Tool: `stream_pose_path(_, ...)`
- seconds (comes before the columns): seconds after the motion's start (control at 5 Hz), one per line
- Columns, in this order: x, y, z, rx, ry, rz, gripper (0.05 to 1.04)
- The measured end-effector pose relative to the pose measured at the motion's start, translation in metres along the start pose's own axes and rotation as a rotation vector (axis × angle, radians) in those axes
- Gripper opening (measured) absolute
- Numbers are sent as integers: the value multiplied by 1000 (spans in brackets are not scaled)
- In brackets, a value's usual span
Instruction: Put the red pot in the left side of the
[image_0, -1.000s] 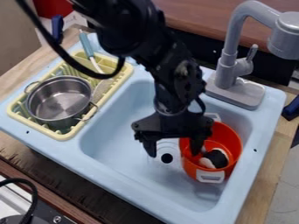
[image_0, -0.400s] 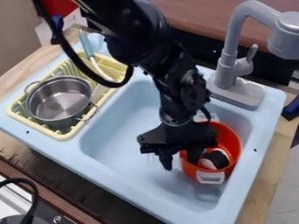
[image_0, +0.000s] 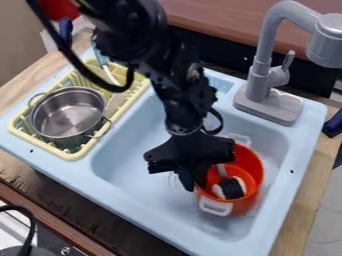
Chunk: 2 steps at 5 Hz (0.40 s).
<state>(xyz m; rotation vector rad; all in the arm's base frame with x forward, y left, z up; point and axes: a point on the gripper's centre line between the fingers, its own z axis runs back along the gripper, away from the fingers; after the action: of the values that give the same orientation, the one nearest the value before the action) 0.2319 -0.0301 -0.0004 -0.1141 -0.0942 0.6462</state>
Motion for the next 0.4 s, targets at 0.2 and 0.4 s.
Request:
stream_pose_path(0.2,2,15,7,-21,-41,12,54)
stream_pose_path(0.4,5,28,13,-18,-73,45,54)
